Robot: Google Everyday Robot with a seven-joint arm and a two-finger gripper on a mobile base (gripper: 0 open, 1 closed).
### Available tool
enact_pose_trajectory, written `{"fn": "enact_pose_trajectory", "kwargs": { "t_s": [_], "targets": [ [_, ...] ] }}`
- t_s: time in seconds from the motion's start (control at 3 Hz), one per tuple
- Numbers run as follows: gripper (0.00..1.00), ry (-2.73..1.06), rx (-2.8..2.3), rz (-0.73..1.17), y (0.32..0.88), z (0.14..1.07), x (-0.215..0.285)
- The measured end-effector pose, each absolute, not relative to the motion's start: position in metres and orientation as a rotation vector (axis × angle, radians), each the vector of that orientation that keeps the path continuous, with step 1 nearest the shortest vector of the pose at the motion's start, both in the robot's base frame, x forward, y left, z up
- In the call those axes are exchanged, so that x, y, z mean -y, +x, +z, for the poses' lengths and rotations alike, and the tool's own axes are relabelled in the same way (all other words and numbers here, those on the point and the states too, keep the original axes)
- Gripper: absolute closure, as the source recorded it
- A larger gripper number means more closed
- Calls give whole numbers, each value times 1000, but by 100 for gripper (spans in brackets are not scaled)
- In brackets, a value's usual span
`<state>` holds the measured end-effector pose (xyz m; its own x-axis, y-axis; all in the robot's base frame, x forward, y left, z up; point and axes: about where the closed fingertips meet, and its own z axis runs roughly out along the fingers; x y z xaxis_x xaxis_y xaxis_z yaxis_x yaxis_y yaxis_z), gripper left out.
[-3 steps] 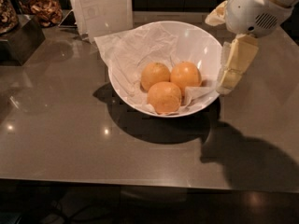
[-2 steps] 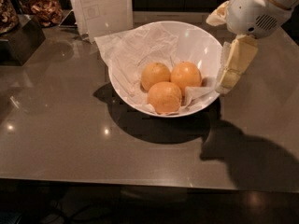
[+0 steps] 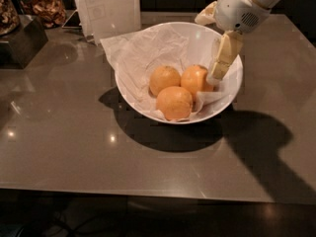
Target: Pick orange from white bowl
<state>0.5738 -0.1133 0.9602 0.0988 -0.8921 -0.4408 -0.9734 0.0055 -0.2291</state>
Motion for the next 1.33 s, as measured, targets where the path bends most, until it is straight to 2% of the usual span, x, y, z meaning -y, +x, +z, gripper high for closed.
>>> {"fn": "enact_pose_trajectory", "kwargs": {
  "t_s": [0.33,0.67,1.0,1.33],
  "targets": [
    [0,-1950,-1805,277,589,945,102],
    [19,-1951,-1805,278,589,945,102],
    [16,-1951,-1804,278,590,945,102],
    [6,-1962,-1796,307,596,937,97]
  ]
}}
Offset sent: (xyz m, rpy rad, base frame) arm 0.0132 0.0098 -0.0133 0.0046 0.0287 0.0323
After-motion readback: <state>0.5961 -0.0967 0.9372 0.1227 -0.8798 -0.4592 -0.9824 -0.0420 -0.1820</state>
